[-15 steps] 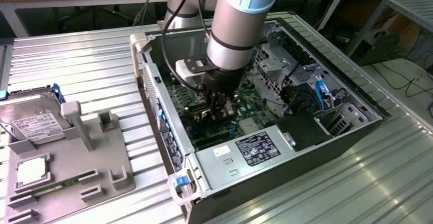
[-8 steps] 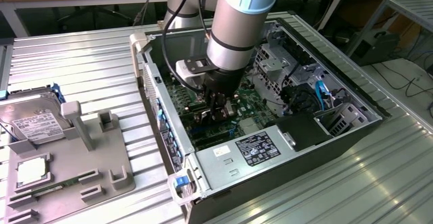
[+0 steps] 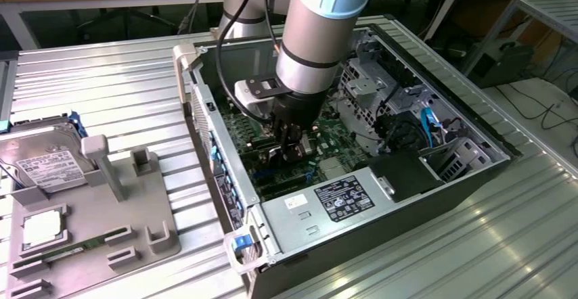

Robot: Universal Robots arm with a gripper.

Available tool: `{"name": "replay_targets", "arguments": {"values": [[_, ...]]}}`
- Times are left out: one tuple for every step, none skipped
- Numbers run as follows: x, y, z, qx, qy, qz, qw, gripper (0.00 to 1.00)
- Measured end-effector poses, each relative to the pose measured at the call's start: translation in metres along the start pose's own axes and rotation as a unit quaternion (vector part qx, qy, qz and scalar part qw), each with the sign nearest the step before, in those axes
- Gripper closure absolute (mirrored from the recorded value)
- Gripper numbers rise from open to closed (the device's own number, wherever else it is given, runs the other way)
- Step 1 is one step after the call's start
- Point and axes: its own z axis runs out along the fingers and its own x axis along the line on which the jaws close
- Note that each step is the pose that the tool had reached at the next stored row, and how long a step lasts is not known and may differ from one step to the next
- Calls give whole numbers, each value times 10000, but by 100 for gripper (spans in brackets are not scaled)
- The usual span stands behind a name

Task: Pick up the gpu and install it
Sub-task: 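Press down on the gpu until it lock into place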

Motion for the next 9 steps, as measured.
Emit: {"name": "replay_targets", "arguments": {"values": [[0,0,0,-1,1,-1,10000,73],[1,0,1,-1,1,-1,10000,73],[1,0,10,-1,1,-3,10000,73],[2,-1,39,-4,7,-8,10000,73],[1,-3,60,0,1,-10,10000,73],[1,-2,60,-1,2,-10,10000,73],[1,-2,60,-1,2,-11,10000,73],[1,-2,60,-1,1,-10,10000,73],[1,-2,60,-1,1,-11,10000,73]]}}
